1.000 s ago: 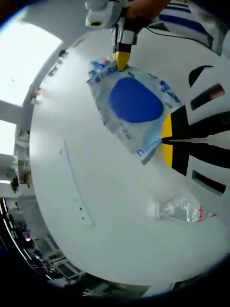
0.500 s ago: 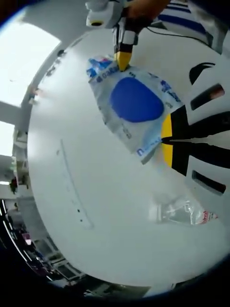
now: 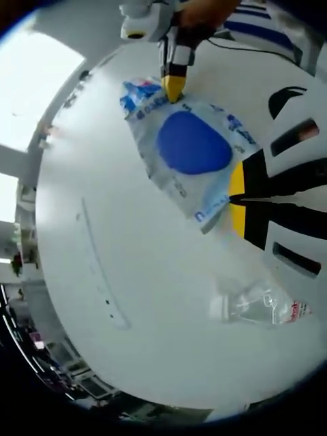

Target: Arrange the tabletop items into an orderly group along one side of the table until the central work area is clear of visible clutter.

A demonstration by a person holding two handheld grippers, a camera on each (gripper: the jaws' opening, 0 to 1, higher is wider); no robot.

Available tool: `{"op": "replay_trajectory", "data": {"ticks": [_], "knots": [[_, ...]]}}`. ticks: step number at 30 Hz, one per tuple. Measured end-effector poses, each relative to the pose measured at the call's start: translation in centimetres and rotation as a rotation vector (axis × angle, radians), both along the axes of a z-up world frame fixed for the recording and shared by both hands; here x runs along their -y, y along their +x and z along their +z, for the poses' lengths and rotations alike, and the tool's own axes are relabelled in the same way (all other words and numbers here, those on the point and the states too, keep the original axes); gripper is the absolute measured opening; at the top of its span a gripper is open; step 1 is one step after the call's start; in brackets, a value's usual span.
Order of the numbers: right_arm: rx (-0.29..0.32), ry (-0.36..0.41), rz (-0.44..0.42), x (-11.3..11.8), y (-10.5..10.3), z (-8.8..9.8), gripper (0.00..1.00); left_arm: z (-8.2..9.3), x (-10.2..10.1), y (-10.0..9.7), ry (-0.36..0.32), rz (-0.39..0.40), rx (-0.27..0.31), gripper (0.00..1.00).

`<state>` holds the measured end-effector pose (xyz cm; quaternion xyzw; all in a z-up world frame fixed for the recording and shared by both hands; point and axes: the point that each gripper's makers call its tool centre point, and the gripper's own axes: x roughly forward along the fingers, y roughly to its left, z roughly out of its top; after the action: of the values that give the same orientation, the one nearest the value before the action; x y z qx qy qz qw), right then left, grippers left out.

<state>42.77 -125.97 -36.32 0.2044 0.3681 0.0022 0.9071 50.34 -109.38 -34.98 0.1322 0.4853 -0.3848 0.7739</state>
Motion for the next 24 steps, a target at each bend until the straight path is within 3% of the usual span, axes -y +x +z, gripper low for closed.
{"op": "replay_trajectory", "data": {"ticks": [24], "knots": [[-0.005,-0.028,0.006,0.3,0.21,-0.74,0.0,-0.39,0.08,0.32,-0.01,-0.002,0.01,0.0]]}}
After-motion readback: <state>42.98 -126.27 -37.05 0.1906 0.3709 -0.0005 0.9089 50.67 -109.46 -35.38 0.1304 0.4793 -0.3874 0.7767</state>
